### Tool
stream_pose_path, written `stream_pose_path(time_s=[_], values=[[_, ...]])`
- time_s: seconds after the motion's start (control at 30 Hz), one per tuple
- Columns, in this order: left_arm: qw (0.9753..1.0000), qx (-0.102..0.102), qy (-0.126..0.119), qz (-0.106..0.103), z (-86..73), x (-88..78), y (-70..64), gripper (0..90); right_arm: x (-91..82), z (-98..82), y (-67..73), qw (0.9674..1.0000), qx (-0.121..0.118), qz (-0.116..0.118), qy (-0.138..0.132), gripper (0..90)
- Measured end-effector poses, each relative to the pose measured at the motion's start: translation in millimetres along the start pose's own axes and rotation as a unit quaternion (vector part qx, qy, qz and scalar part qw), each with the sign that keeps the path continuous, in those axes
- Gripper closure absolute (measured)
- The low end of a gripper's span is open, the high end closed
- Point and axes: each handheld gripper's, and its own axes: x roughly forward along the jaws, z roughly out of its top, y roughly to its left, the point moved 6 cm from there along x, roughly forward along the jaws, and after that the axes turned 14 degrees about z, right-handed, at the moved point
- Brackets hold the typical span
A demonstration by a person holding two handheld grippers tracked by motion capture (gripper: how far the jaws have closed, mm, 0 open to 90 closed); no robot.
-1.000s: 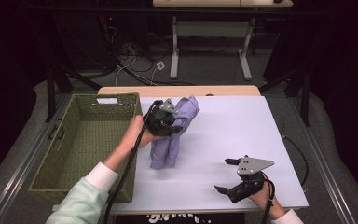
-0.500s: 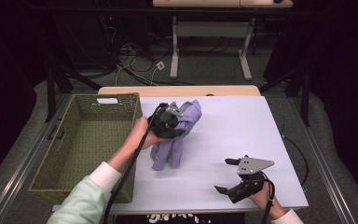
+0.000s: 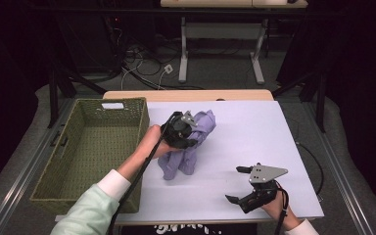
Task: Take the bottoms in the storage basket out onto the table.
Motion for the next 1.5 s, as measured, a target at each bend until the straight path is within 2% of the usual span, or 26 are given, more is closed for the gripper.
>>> stream_pose_path(time_s=[0.33,0.53,1.0,1.5], values=[[0.9999,0.009,0.009,-0.006,3.9,9.5,-7.1,74.2,0.1,-0.1,-0.1,1.0,0.0,0.001,0.0,1.3],[0.9995,0.018,0.023,-0.011,3.8,20.1,-11.6,74.1,-0.5,-0.1,-0.1,1.0,0.0,0.0,0.0,1.3],[0.9976,0.04,0.055,-0.013,4.7,33.6,-19.8,73.5,-0.6,0.0,0.0,1.0,-0.001,0.0,-0.001,1.3],[0.9958,0.046,0.078,-0.016,4.5,45.1,-22.5,71.0,-0.6,-0.1,-0.3,1.0,-0.001,0.001,0.0,1.3]])
